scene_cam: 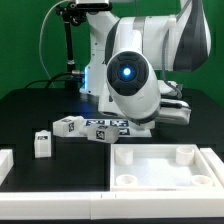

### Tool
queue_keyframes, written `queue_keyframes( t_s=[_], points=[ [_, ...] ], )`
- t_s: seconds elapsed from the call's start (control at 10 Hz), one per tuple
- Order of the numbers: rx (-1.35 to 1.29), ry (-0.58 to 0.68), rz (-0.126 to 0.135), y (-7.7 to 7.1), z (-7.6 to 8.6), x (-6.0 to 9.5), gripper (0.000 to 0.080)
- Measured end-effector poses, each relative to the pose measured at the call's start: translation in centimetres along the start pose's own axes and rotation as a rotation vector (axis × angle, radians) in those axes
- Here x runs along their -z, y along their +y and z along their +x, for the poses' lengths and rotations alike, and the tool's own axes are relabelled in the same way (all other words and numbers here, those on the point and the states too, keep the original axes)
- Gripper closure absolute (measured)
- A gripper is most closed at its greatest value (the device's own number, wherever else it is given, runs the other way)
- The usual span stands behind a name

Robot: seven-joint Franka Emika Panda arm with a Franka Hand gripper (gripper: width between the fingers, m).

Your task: Assemble one leg

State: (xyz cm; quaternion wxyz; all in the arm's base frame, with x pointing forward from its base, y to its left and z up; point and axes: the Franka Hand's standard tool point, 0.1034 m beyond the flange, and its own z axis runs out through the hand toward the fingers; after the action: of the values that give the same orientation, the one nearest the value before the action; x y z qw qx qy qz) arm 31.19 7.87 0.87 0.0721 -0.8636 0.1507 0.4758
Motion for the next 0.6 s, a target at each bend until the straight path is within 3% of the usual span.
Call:
queue_keyframes(
  t_s=[0.2, 0.4, 0.6],
  points=[
    [-0.018, -0.041, -0.018, -0.51, -0.25, -1.09, 0.0151],
    [-0.022, -0.033, -0.012, -0.31, -0.07, -0.82, 0.0151],
    [-0.022, -0.033, -0.011, -0.28, -0.05, -0.81, 0.0408]
  ],
)
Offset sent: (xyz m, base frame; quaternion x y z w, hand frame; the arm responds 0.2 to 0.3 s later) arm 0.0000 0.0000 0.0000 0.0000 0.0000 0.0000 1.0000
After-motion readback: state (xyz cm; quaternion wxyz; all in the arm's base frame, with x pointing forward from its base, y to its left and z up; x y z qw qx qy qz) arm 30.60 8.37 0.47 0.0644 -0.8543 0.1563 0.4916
